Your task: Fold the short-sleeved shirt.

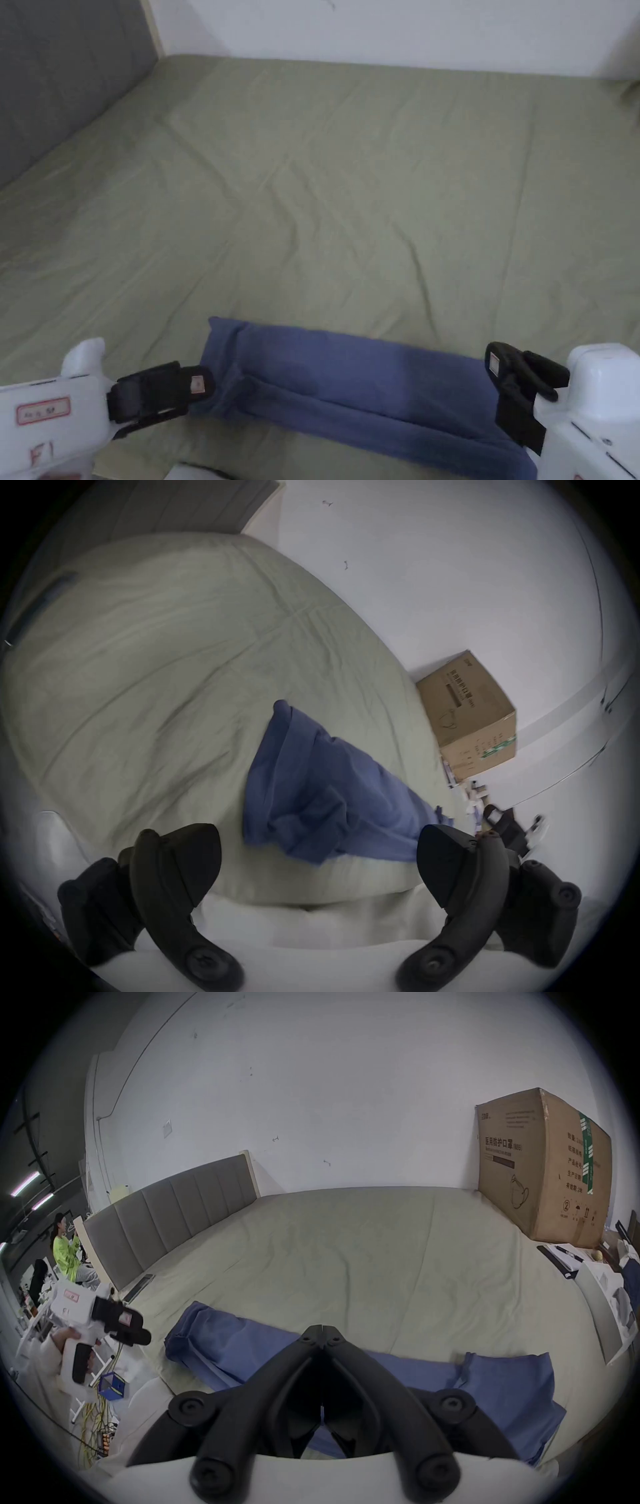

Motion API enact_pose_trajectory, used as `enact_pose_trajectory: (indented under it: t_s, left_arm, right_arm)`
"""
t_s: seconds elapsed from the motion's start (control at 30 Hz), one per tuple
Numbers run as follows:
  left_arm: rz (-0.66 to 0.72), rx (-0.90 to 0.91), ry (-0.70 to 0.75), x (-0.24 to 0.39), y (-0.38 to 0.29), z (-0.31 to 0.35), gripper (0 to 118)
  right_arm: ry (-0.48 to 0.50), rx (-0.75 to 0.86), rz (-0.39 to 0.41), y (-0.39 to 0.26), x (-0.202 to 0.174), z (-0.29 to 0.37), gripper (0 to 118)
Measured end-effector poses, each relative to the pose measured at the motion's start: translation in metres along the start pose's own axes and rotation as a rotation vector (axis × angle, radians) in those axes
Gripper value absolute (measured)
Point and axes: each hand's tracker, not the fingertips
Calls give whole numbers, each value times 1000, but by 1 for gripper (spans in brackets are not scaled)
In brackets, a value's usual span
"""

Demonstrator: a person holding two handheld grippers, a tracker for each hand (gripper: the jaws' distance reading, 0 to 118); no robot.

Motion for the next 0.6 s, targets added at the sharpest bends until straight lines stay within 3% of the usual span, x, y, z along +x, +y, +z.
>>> enact_pose_trajectory:
  t_s: [0.23,0.4,0.53,0.6]
  left_arm:
    - [146,-54,-175,-56,64,-43,113]
    - [136,-141,-195,-62,77,-72,113]
    - [179,-246,-379,-70,78,-100,113]
    - [155,-310,-405,-67,80,-114,113]
  right_arm:
    - [-13,-67,33,0,-10,-11,0]
    - [-26,-88,20,3,-10,-14,0]
    - [-34,-104,14,6,-13,-19,0]
    - [-32,-110,20,6,-13,-20,0]
